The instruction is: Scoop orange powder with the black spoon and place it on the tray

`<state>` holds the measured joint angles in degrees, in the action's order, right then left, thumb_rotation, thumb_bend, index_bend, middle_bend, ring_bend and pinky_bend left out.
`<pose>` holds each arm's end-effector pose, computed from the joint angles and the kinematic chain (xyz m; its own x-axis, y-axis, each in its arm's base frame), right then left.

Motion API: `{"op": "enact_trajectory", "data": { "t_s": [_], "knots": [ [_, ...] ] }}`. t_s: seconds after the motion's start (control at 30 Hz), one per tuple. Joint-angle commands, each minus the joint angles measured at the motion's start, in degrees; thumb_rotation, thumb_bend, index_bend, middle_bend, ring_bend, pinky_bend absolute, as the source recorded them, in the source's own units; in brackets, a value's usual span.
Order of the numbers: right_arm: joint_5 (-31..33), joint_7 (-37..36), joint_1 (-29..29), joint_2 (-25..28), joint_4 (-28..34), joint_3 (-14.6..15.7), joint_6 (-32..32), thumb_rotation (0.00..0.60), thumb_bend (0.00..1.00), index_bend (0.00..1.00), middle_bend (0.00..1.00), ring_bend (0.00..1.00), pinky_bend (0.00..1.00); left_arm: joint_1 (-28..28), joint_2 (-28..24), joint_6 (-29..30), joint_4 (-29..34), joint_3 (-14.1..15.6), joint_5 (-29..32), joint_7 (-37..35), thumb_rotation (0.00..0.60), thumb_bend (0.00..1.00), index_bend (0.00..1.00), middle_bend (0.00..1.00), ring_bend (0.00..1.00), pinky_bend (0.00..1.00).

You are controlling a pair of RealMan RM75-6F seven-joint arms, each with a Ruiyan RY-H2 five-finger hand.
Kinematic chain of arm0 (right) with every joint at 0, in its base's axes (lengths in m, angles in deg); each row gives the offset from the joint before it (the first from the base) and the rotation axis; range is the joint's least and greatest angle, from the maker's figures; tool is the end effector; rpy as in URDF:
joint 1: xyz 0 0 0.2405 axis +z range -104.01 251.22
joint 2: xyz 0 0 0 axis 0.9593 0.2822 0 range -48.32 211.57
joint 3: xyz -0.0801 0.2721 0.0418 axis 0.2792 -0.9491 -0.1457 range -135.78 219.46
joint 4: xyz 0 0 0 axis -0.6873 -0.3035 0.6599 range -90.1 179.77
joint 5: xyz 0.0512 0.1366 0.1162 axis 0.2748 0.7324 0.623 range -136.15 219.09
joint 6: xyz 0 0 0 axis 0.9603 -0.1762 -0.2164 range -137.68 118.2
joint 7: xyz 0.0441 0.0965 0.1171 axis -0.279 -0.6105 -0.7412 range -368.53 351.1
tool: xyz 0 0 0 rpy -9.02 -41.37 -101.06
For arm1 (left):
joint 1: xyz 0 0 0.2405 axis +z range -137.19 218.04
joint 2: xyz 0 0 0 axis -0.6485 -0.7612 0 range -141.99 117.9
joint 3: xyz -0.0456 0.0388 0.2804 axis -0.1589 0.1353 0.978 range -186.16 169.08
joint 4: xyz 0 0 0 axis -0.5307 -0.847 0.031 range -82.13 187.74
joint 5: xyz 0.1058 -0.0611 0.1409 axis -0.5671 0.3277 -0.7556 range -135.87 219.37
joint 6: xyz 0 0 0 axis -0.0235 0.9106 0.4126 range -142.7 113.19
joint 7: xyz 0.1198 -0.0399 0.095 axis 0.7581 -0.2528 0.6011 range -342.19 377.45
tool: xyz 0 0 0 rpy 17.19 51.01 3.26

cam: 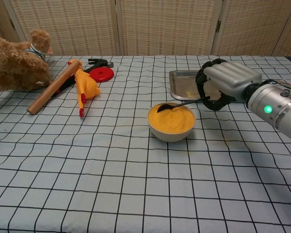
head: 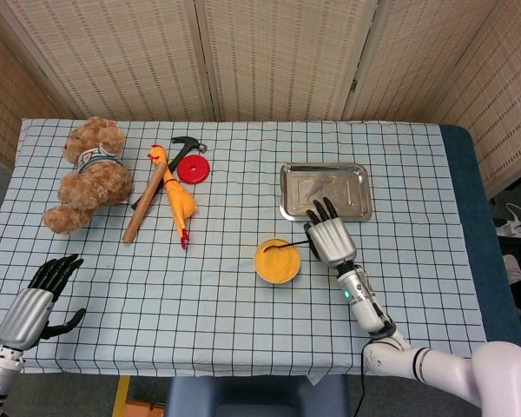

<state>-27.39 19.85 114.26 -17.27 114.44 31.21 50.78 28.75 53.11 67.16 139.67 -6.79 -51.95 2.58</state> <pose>-0.1851 -0.3813 -0.0256 0.6147 -0.0682 0.7858 -0.7527 -0.3487 0.5584 -0.3136 0.2176 0.1676 0.2575 0.1325 0.9572 0.9499 -0.2164 -0.2256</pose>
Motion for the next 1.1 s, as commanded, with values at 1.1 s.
{"op": "enact_trajectory", "data": {
  "t_s": [1.1],
  "knots": [
    [-10.93,-11.66,-3.78,-2.54,-6.89,-0.24,12.49,0.600,0.65,1.00,0.24,0.05,0.00,-0.07,-0.04,-0.09,0.92,0.18,-0.17,0.67,0.600,0.36,0.00,0.00,0.00,0.06]
  ]
}}
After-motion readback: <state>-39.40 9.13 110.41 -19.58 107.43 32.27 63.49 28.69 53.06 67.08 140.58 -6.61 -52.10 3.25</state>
